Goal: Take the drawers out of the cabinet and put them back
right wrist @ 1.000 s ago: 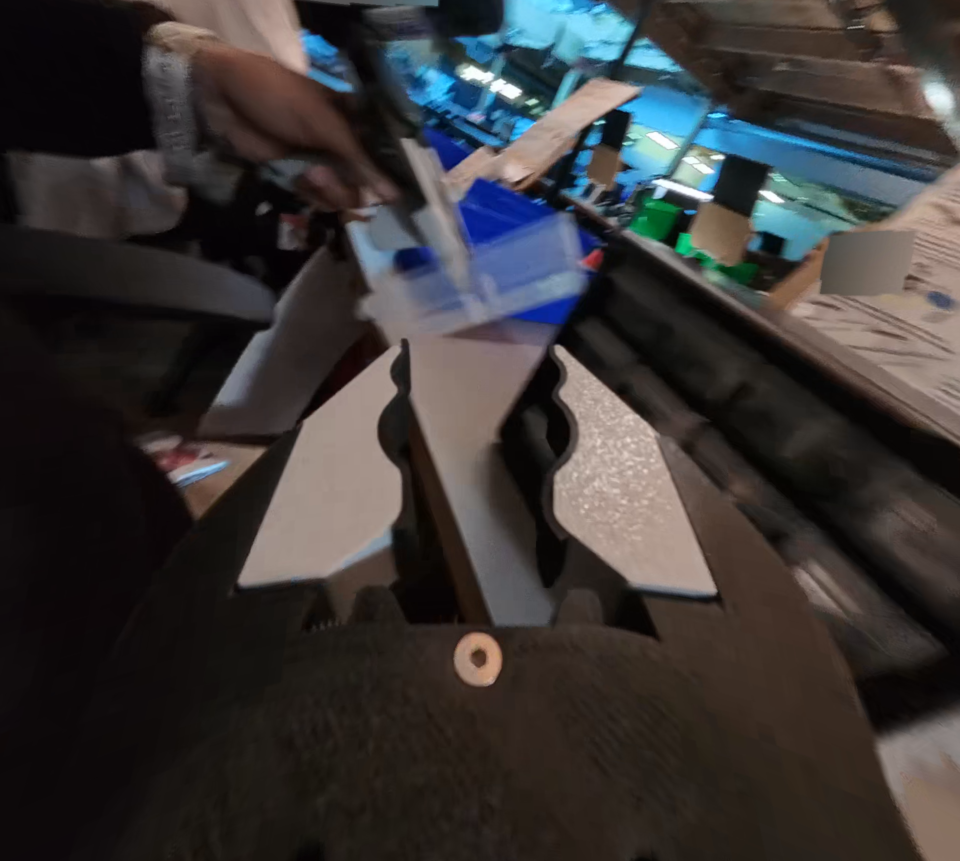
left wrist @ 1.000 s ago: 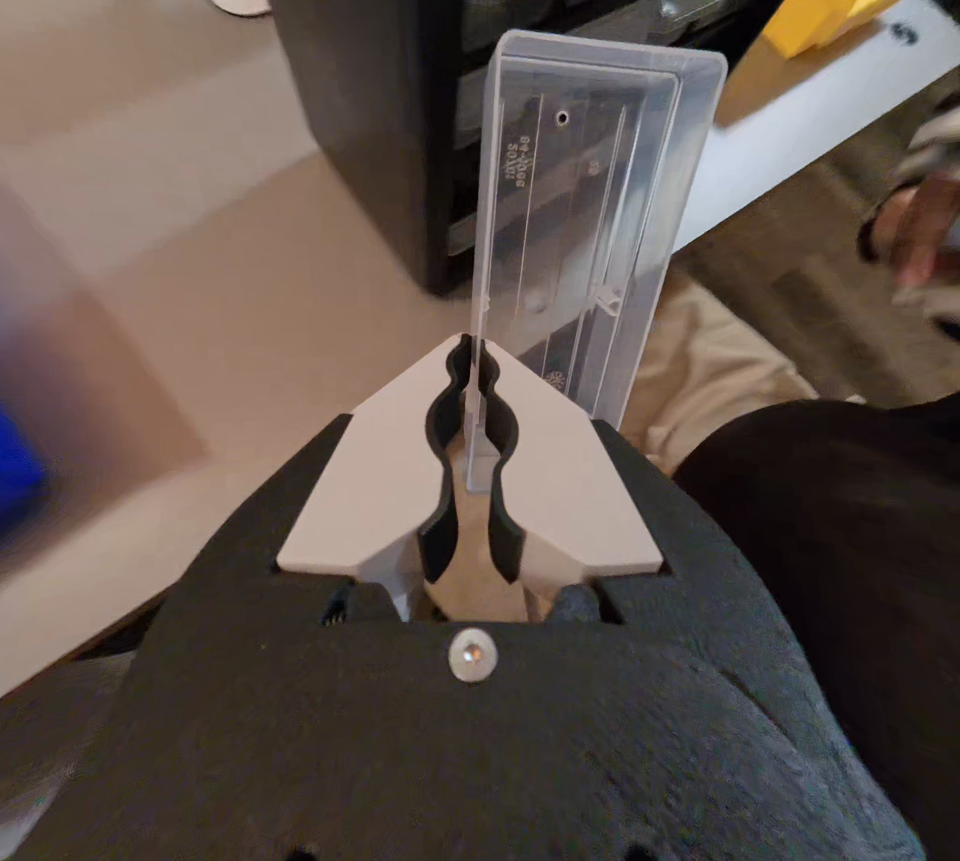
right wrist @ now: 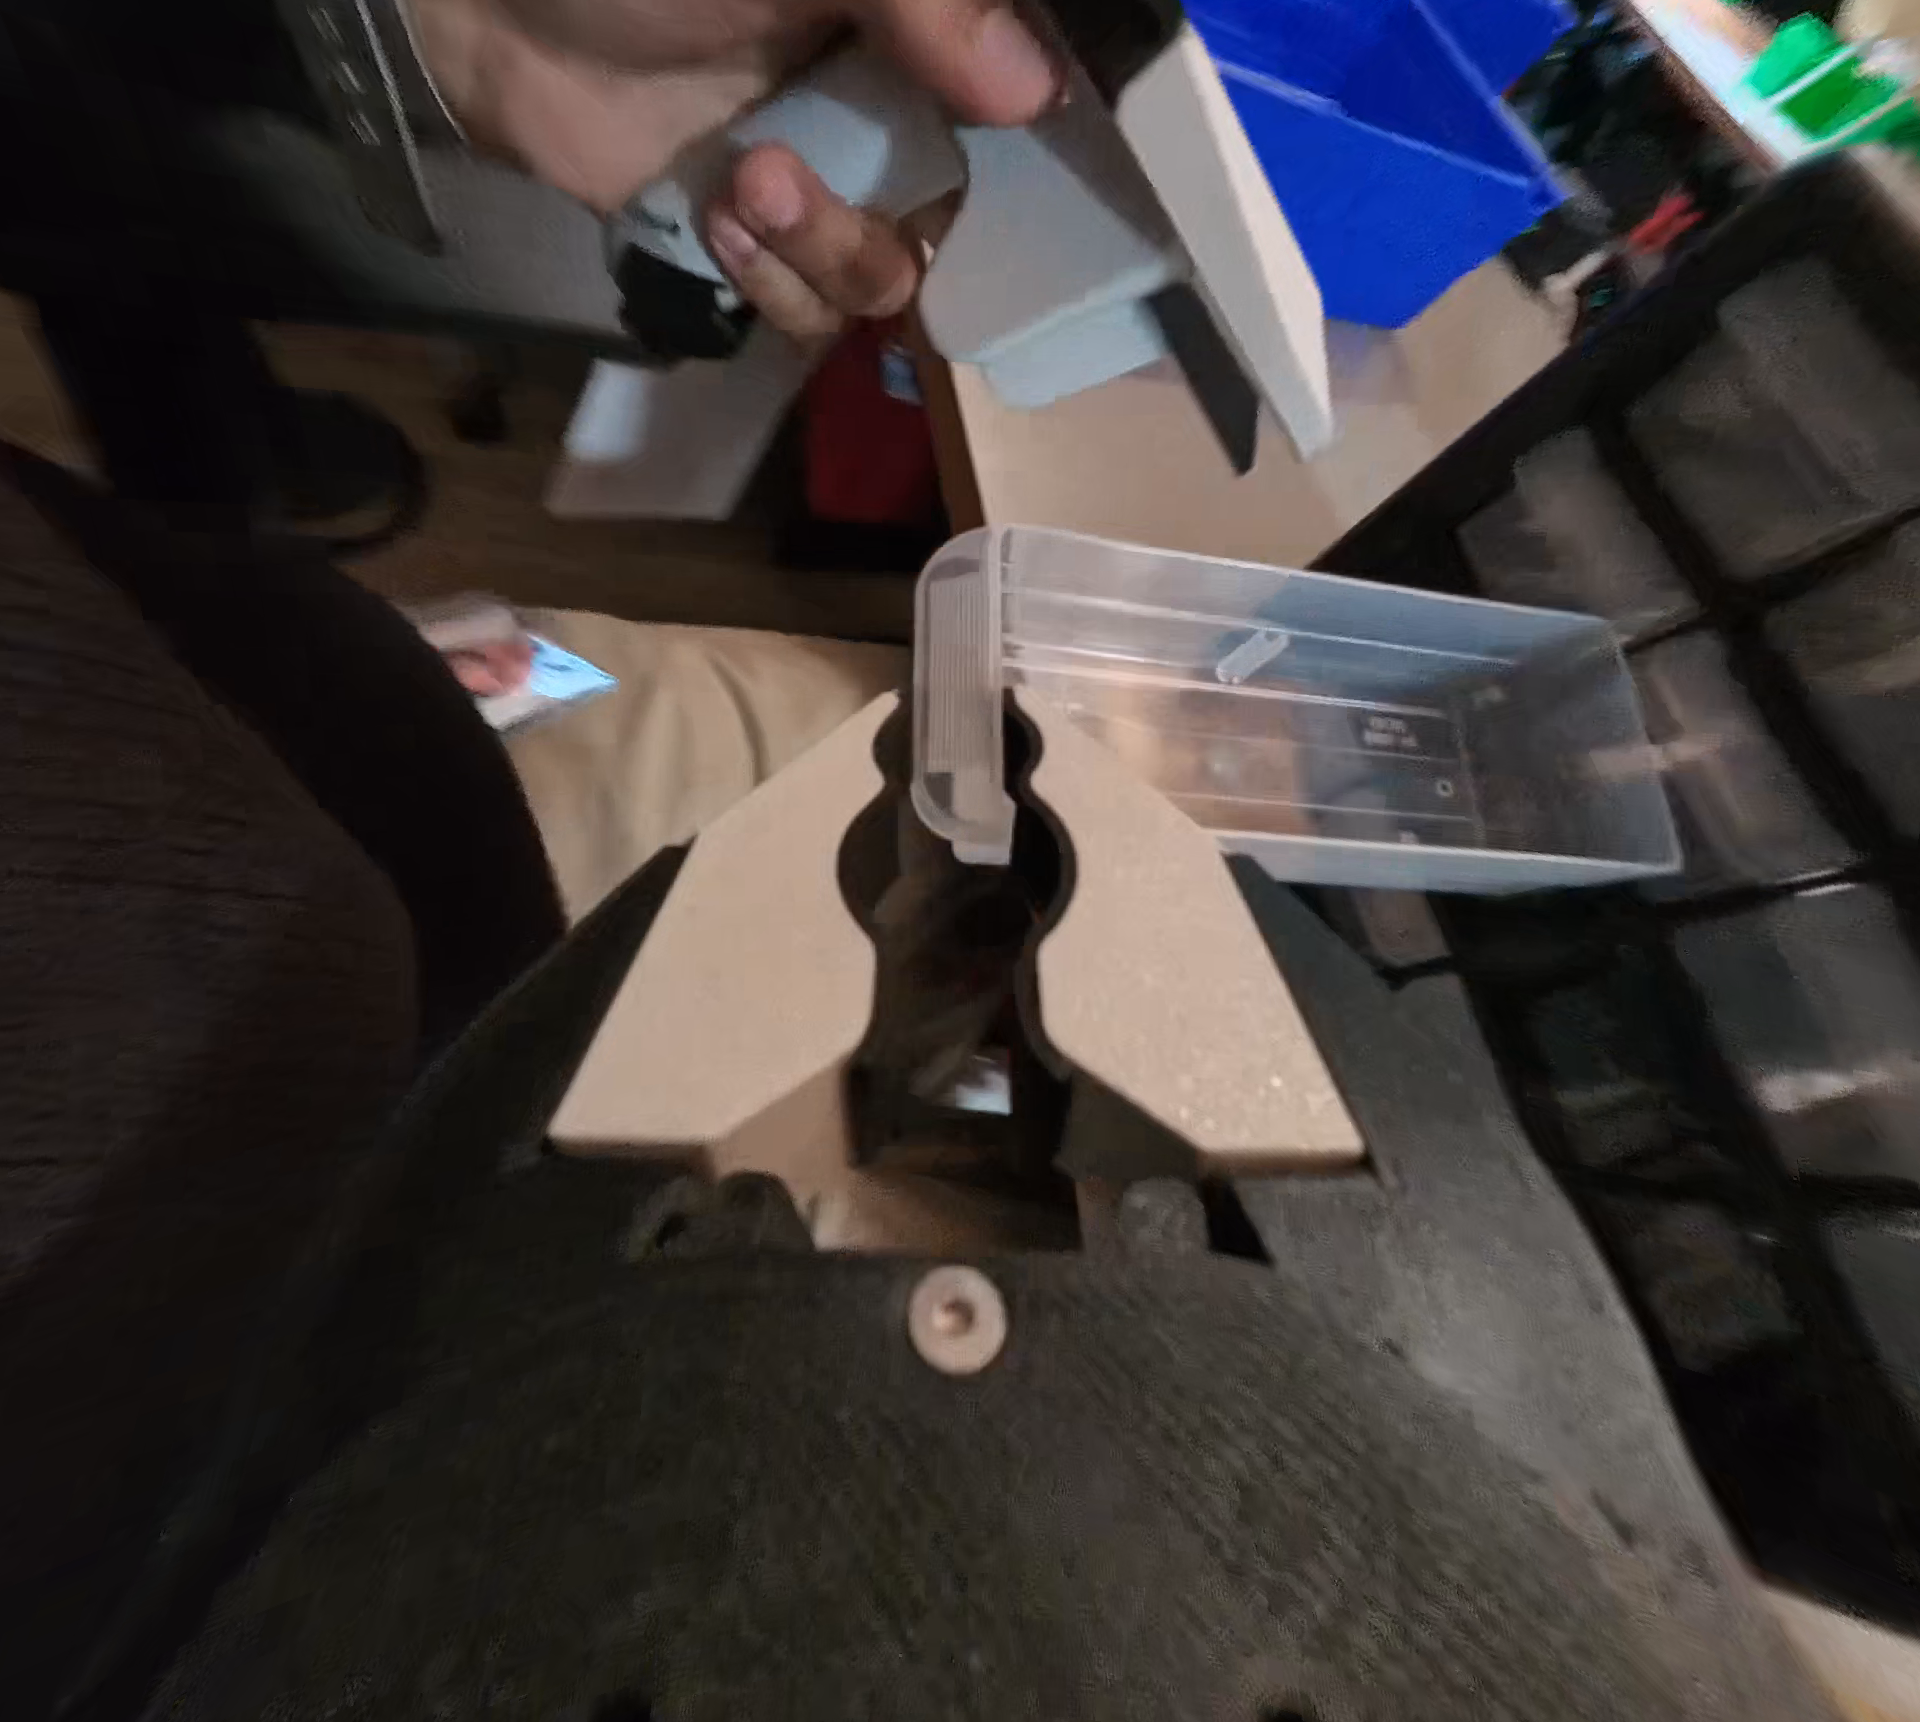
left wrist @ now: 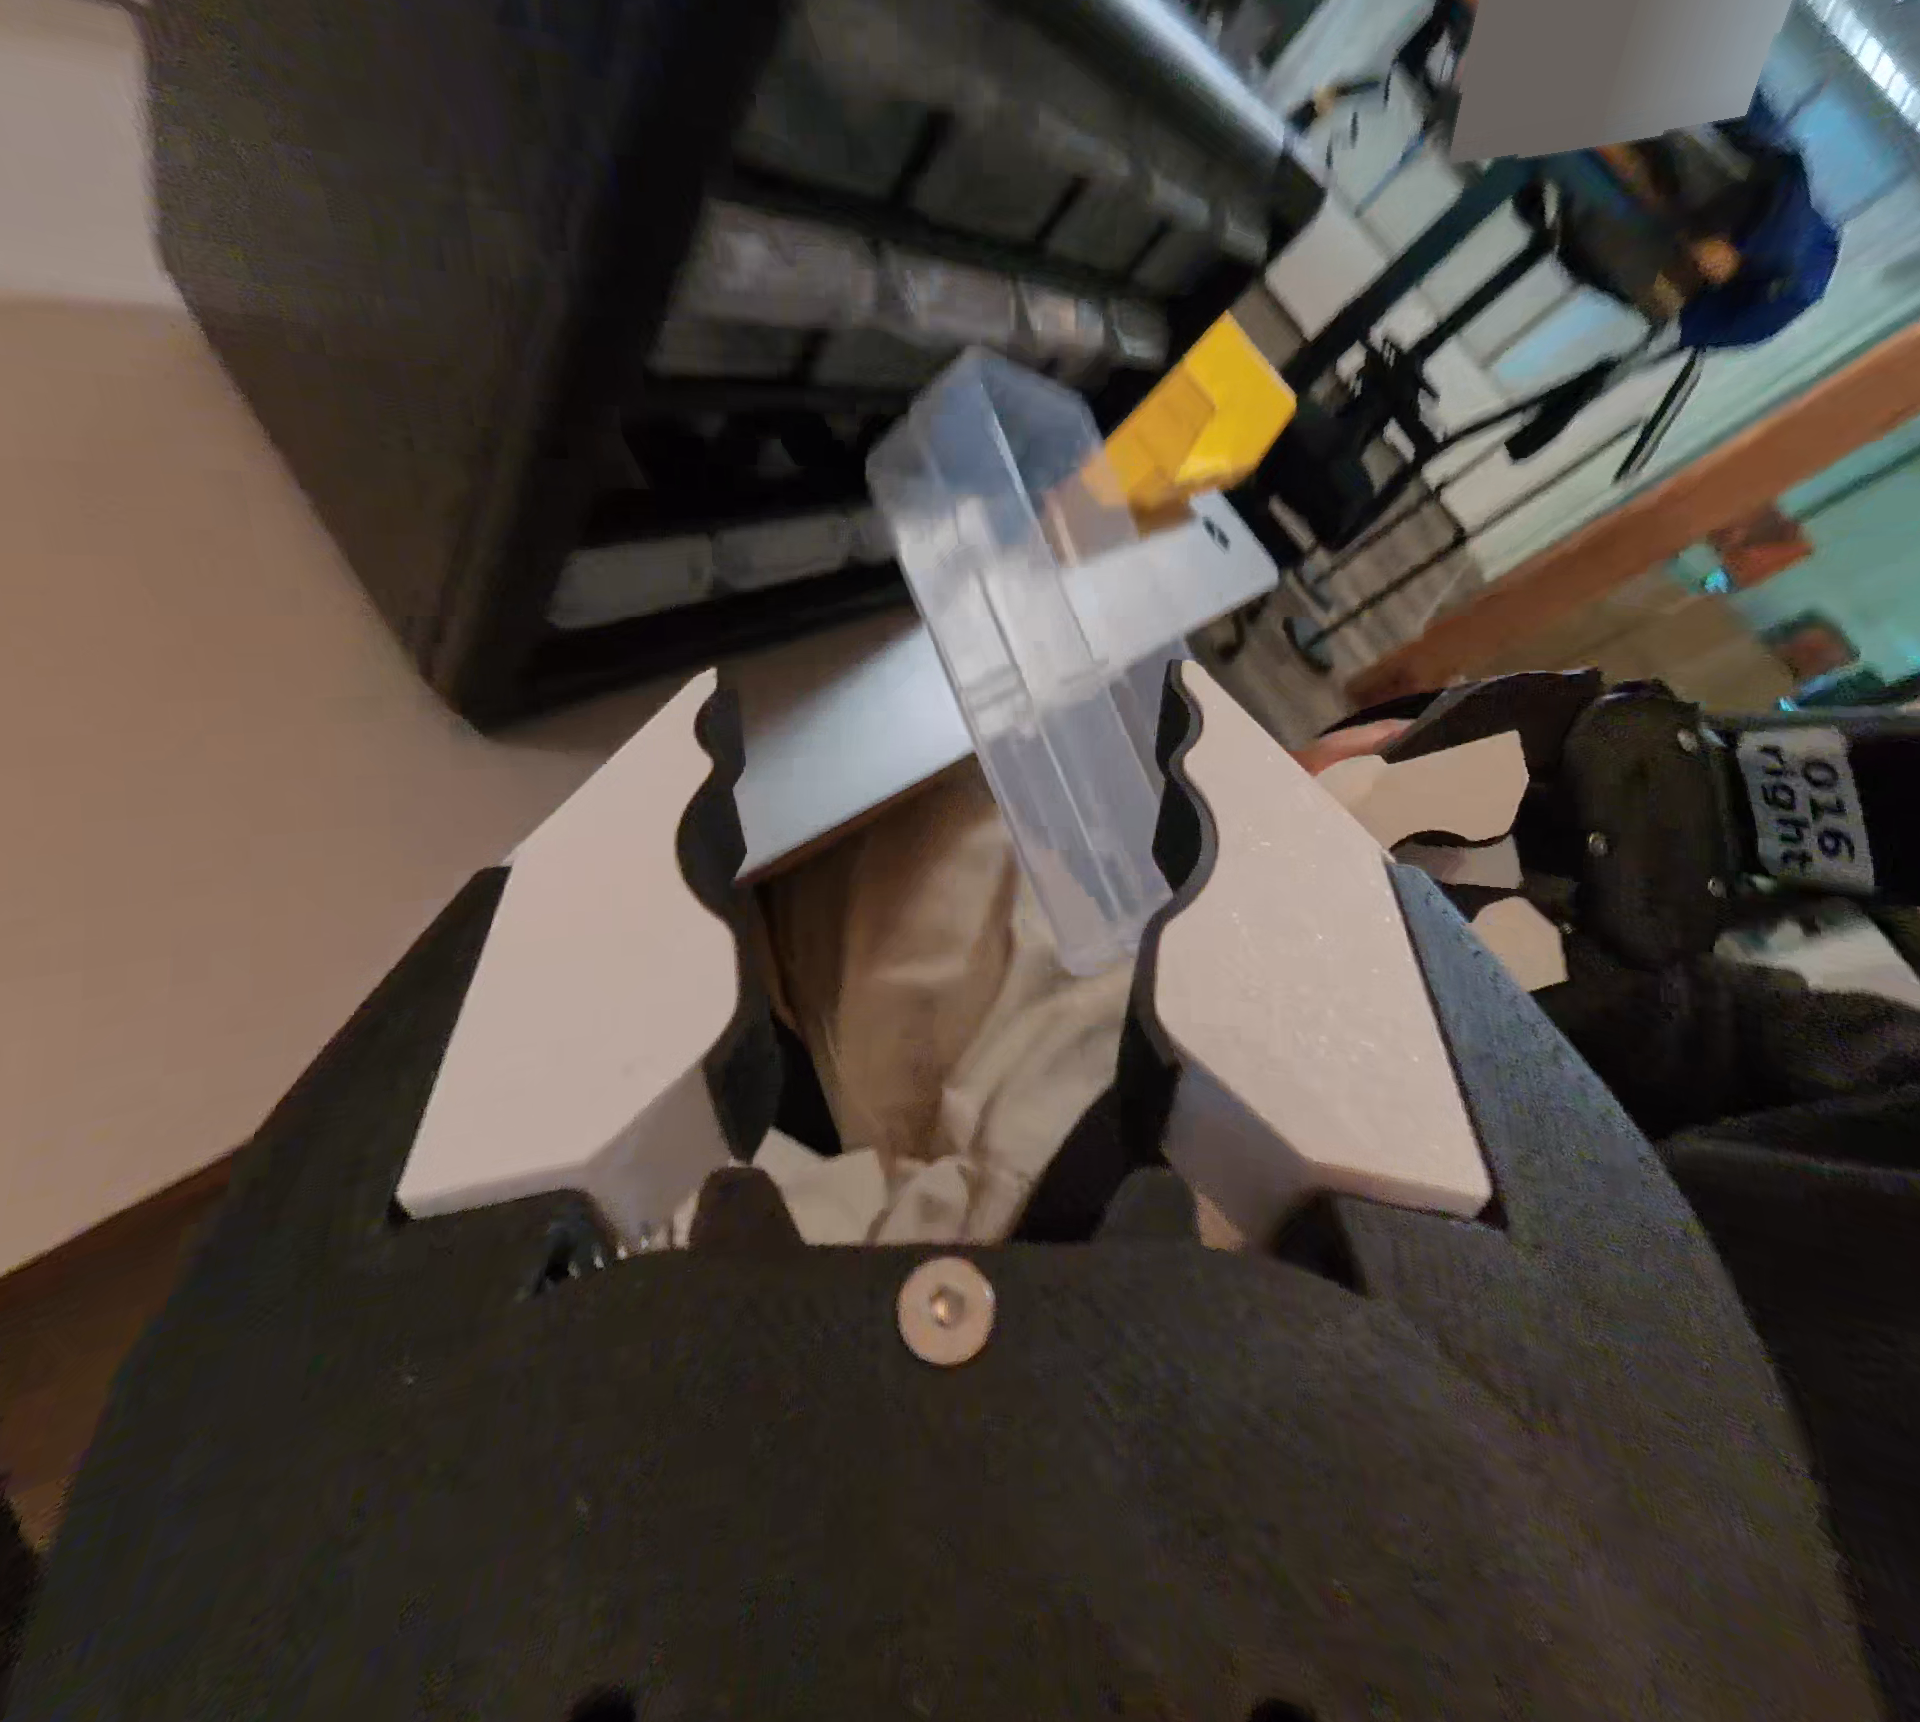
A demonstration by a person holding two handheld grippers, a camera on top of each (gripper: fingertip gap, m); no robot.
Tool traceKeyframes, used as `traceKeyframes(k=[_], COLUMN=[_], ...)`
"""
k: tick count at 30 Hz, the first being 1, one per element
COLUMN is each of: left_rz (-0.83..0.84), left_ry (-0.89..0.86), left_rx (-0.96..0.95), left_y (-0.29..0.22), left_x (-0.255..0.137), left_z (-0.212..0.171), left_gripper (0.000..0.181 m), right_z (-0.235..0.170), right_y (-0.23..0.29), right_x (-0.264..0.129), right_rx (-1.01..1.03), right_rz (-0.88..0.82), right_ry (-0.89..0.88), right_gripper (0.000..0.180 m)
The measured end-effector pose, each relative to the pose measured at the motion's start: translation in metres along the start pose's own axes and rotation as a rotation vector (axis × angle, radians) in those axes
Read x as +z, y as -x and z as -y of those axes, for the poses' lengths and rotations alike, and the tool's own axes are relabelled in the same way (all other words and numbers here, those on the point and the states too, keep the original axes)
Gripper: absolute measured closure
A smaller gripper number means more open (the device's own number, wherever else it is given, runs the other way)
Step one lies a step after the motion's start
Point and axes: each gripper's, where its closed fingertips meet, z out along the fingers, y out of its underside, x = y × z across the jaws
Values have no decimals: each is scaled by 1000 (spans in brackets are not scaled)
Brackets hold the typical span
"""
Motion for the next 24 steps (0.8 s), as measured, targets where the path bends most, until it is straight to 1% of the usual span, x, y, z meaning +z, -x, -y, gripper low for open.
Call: traceKeyframes(k=[2,4,7,10,13,16,24], left_rz=[31,38,59,103,126,121,68], left_ry=[-90,-163,-235,-261,-232,-218,-188], left_rx=[4,16,59,120,153,148,69], left_y=[14,23,33,44,52,57,66], left_x=[-7,-10,-15,-17,-14,-11,-5], left_z=[16,29,35,30,23,19,11], left_gripper=[100,101,102,103,103,104,105], right_z=[3,13,31,35,26,24,29], right_y=[-5,-6,-5,-4,-9,-15,-21], right_x=[-4,-8,-14,-9,5,14,8], right_rx=[122,197,231,230,218,226,265], right_rz=[117,248,414,515,534,538,534], right_ry=[-37,-88,-138,-92,-24,-12,-7], right_gripper=[165,165,165,166,165,165,165])
